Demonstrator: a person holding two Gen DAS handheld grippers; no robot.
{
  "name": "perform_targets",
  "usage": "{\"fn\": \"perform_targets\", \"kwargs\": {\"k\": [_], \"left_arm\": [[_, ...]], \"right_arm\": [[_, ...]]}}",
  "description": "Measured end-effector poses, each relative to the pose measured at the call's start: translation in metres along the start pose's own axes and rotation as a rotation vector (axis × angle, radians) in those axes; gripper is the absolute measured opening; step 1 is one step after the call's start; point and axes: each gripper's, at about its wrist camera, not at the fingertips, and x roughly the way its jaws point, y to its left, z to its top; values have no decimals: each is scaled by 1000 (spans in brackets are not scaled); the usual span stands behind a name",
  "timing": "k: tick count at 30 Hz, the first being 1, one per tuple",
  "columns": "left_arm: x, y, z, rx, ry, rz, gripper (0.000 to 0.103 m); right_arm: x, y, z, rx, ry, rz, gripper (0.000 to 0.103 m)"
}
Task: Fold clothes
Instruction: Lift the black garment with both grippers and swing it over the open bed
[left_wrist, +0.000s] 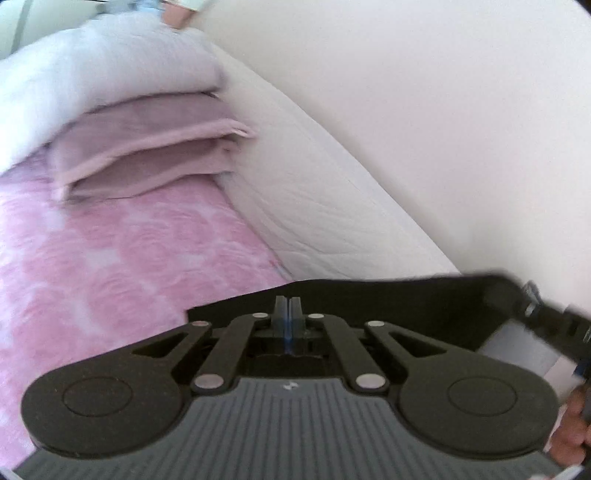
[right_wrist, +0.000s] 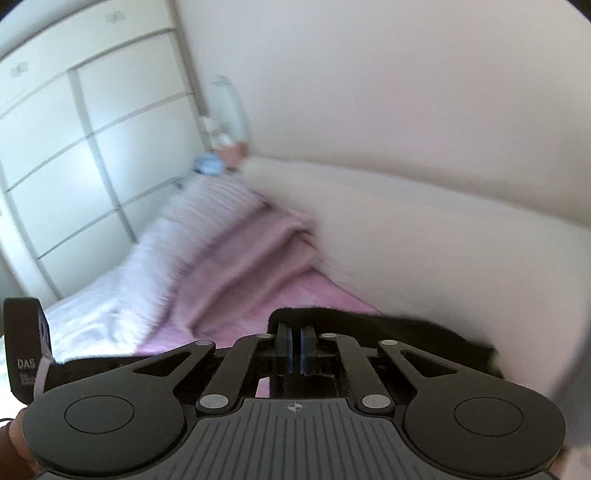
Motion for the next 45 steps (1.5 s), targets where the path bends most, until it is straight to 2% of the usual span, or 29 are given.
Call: {"fn": "perform_targets", "kwargs": {"k": [7,11,18,21,26,28,29,30,31,32,33,38,42,45], "left_arm": [[-114,47,-12,-120,-72,73,0],[-201,78,-27,-171,-160,142,0],[-380,126,-69,-231,-393,357,0],[-453,140,-90,-256,-475,448,0],[-539,150,-125,-302,-586,588,0],[-563,155,-139,-323,-603,648,0],[-571,158,-147,-336,-604,676,0],[-576,164,-155,-358,-594,705,0],[-581,168,-162,-385,-580,731,0],[-585,173,-169,-414,-566,758,0],[-586,176,-177,-438,-542,782,0],[-586,176,-213,-501,-436,900,0],[-578,162,-242,-559,-385,938,4],[-567,150,-250,-569,-332,978,12]], "right_arm": [[-37,110,26,-93,-96,228,2],[-44,184,29,-129,-116,379,2],[-56,319,31,-120,-141,631,2],[-79,371,33,-112,-156,746,2],[-102,448,29,-115,-174,924,2],[-103,479,23,-183,-100,969,3],[-100,496,15,-244,-28,974,3],[-93,515,4,-327,70,959,13],[-88,532,-9,-407,175,937,27],[-83,544,-25,-465,254,909,35],[-76,551,-41,-500,296,884,43],[-77,557,-107,-650,440,837,44],[-100,525,-151,-763,505,809,44],[-99,502,-172,-825,526,788,44]]}}
